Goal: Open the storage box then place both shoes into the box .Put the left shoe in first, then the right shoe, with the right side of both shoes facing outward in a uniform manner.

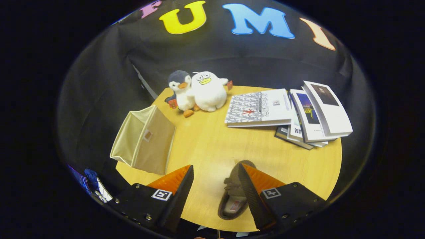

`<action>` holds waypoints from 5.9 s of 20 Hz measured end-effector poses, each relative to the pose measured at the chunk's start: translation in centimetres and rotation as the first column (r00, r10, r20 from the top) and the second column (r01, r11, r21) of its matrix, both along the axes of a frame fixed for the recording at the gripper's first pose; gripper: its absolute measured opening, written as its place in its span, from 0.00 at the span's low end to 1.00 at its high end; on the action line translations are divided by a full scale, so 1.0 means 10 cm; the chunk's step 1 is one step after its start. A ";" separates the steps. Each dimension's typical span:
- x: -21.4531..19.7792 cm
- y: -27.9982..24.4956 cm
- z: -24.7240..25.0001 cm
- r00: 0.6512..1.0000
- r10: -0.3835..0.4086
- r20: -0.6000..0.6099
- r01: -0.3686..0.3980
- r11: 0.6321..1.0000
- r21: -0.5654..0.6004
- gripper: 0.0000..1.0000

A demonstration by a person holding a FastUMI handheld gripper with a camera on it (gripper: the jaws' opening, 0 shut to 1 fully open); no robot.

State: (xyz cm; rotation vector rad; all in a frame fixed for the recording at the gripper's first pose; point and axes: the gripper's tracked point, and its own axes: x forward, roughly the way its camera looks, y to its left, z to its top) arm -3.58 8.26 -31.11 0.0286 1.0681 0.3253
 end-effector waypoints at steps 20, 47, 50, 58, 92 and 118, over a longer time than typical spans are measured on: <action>-0.45 -0.87 -1.51 0.960 -0.096 -0.263 0.058 0.987 -0.150 0.84; 0.16 0.57 0.12 0.994 0.049 -0.096 -0.051 0.999 -0.016 0.00; 0.26 1.03 0.27 0.990 0.116 -0.084 -0.114 0.993 0.024 0.00; 0.52 2.20 0.56 0.954 0.299 -0.018 -0.298 0.954 0.030 0.00; 0.59 3.70 0.07 0.904 0.426 0.041 -0.427 0.904 0.001 0.82; 0.84 0.05 3.10 0.498 -0.244 0.832 0.286 0.952 0.108 0.99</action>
